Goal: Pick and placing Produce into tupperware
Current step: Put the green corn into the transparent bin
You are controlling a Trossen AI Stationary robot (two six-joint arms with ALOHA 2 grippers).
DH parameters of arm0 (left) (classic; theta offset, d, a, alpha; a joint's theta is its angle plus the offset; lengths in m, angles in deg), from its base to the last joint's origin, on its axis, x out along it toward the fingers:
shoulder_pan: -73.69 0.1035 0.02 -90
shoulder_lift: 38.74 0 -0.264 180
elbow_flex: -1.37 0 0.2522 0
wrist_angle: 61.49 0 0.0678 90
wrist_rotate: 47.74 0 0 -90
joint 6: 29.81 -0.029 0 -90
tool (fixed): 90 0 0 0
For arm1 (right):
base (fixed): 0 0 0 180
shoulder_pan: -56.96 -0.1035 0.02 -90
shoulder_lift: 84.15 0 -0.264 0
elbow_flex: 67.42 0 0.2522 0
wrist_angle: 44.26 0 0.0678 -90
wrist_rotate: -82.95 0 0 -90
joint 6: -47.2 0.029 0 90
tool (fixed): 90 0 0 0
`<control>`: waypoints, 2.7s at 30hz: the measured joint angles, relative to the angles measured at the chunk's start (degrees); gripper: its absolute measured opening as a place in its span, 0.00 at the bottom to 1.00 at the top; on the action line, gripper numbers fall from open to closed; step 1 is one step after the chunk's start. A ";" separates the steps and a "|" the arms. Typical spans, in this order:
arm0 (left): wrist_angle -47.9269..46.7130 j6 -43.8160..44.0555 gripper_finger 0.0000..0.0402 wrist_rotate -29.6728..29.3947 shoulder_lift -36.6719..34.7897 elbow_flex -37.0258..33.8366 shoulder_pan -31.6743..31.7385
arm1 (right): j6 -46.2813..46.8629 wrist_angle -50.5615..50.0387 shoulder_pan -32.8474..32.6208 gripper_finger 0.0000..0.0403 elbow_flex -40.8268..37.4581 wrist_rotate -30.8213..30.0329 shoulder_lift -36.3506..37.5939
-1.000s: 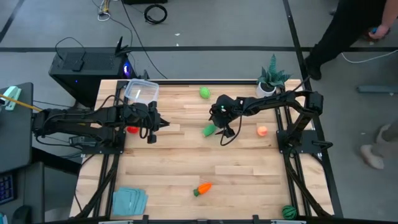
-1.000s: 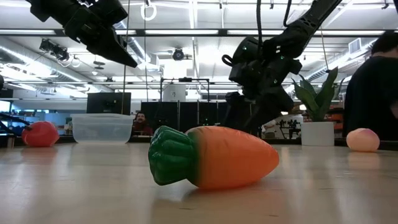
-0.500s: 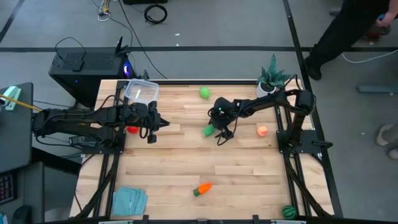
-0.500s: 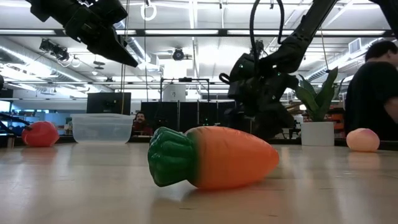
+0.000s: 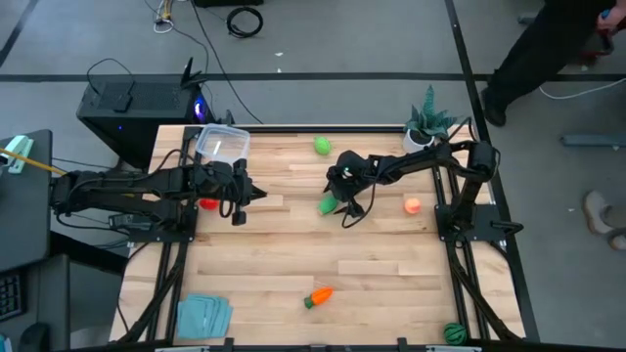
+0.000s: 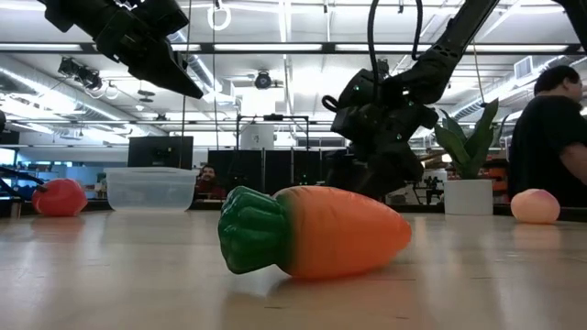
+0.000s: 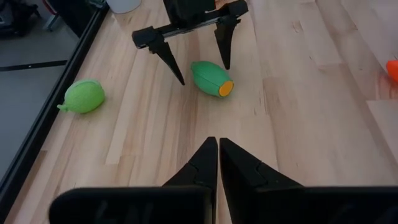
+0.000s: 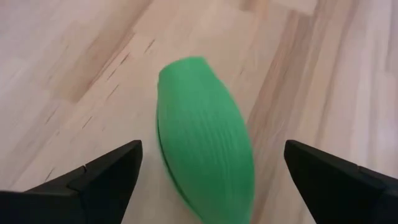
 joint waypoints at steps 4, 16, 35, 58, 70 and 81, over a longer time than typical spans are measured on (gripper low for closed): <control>0.00 0.00 0.08 0.00 0.00 0.00 0.01 | -0.22 -0.18 -0.04 0.99 0.00 0.00 0.03; 0.00 0.00 0.06 0.02 0.04 0.00 -0.01 | -0.38 1.17 -0.07 0.99 0.02 -1.30 -2.79; 0.00 0.00 0.08 0.01 0.04 0.00 0.00 | -0.63 2.85 -1.55 0.54 0.02 -4.13 -2.82; 0.00 0.00 0.08 0.02 0.04 0.00 -0.02 | 14.98 8.28 -6.80 0.49 0.02 -12.13 -1.89; 0.02 0.00 0.08 0.02 0.04 0.00 0.01 | 16.54 9.50 -6.80 0.49 1.89 -13.81 1.10; 1.78 8.06 0.07 0.07 0.04 0.00 -0.34 | 16.30 9.19 -6.80 0.49 7.04 -13.81 1.10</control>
